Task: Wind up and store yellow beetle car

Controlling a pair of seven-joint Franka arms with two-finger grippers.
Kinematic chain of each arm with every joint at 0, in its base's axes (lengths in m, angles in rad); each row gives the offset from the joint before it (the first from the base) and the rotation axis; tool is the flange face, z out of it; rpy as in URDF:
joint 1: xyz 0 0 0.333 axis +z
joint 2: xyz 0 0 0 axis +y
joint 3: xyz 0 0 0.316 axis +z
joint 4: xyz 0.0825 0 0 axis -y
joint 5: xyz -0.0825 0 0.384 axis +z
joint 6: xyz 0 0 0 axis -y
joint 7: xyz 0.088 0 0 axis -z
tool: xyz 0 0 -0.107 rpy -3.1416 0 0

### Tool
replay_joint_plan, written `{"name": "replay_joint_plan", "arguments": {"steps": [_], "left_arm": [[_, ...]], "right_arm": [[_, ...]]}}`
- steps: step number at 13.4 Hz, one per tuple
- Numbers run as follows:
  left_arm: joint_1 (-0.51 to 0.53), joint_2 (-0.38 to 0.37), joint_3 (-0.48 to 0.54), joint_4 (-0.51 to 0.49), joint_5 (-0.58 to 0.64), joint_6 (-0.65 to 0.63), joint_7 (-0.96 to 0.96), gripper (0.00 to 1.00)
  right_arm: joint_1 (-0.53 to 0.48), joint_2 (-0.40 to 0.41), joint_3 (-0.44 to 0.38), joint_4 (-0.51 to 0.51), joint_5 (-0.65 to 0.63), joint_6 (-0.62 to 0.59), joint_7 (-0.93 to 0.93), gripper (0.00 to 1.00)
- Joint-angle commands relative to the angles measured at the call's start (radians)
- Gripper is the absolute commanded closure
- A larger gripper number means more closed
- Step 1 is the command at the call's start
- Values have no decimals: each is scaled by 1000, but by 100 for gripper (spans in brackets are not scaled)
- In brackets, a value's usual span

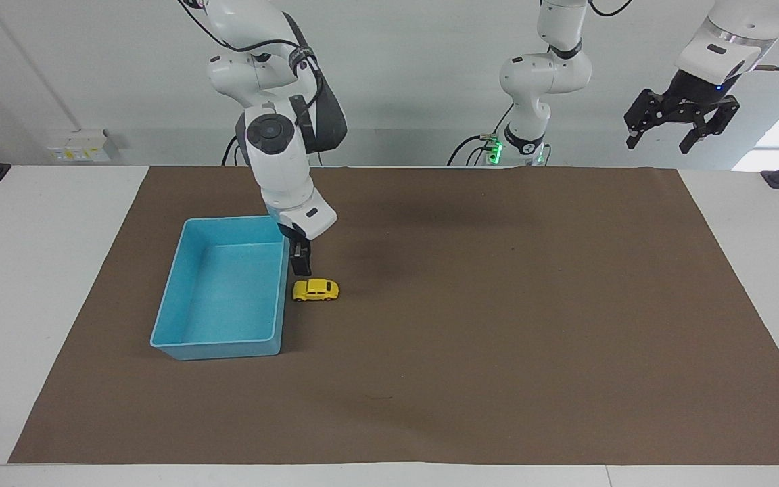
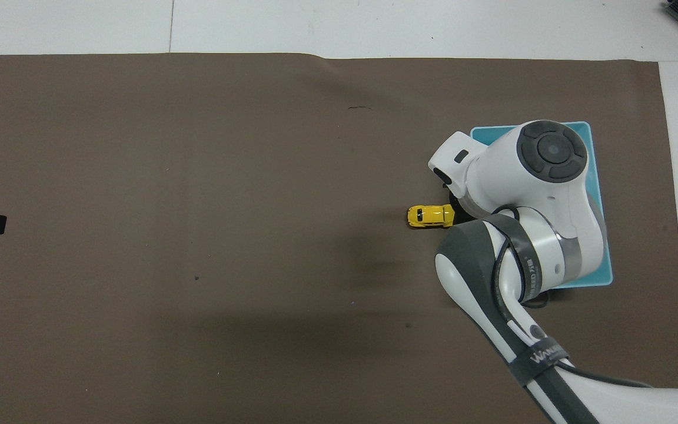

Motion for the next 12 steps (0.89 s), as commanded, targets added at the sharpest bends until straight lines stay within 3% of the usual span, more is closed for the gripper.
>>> {"name": "replay_joint_plan", "arguments": {"steps": [1,12], "left_arm": [[7,0,-3,5,1,-16,-7,0],[9,-1,-3,5,1,-14,-7,0]], "right_arm": [[-3,3,3,-30,12,43,14,0],[12,86,2,-71,12,195,18,0]]}}
